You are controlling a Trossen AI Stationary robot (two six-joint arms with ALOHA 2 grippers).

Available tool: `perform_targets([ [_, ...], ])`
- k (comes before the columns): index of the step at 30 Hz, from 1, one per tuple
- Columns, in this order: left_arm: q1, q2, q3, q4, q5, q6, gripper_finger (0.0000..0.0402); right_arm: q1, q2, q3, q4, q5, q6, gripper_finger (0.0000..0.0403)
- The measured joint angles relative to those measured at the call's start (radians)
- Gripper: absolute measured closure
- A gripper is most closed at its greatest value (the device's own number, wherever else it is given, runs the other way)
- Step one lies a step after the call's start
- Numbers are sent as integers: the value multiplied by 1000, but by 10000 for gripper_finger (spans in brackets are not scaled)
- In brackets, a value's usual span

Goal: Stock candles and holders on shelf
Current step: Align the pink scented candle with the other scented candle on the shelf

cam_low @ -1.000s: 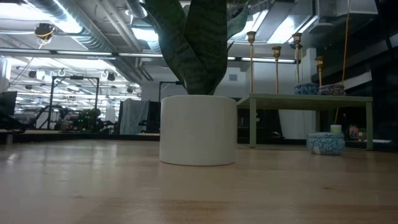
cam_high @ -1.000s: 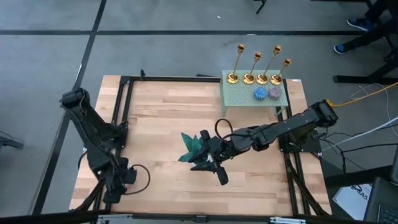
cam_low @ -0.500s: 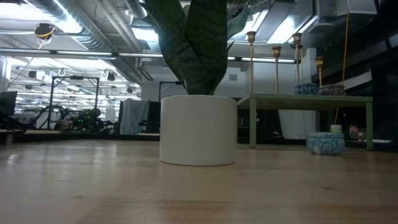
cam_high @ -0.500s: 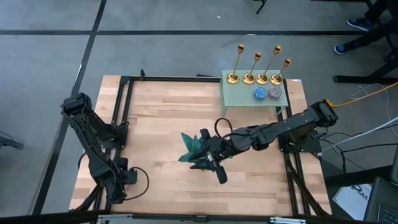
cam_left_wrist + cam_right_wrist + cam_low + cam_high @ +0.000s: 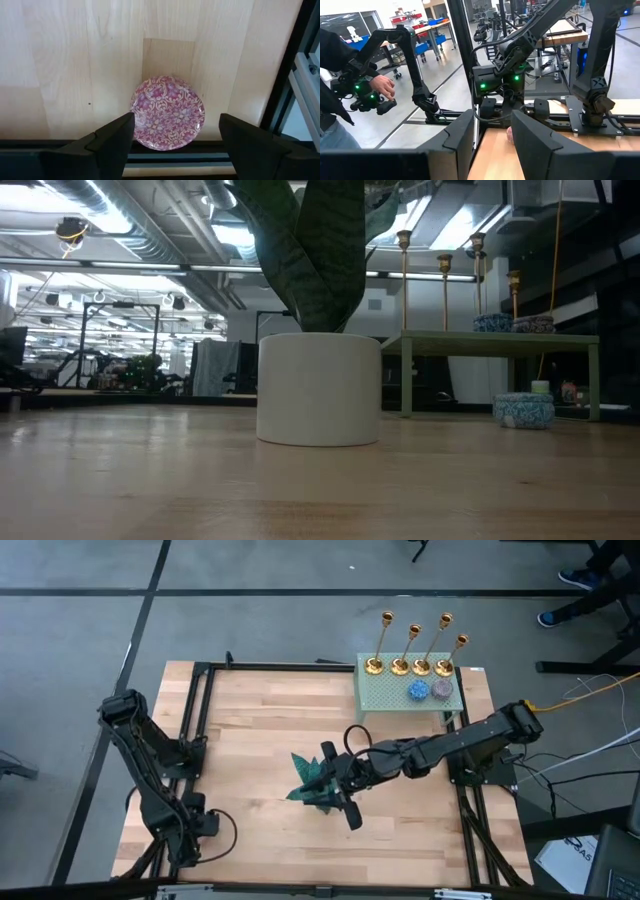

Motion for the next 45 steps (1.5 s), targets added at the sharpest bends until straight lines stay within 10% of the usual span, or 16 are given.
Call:
perform_targets([
  [28, -40, -7, -176, 252, -194, -16, 114, -12, 0, 0, 0, 64, 0, 269],
  [36, 74, -3, -184, 230, -399, 115, 114, -16, 0, 0, 0, 90, -1, 269],
  [45, 299, -2, -184, 246, -401, 277, 114, -16, 0, 0, 0, 90, 30, 269],
])
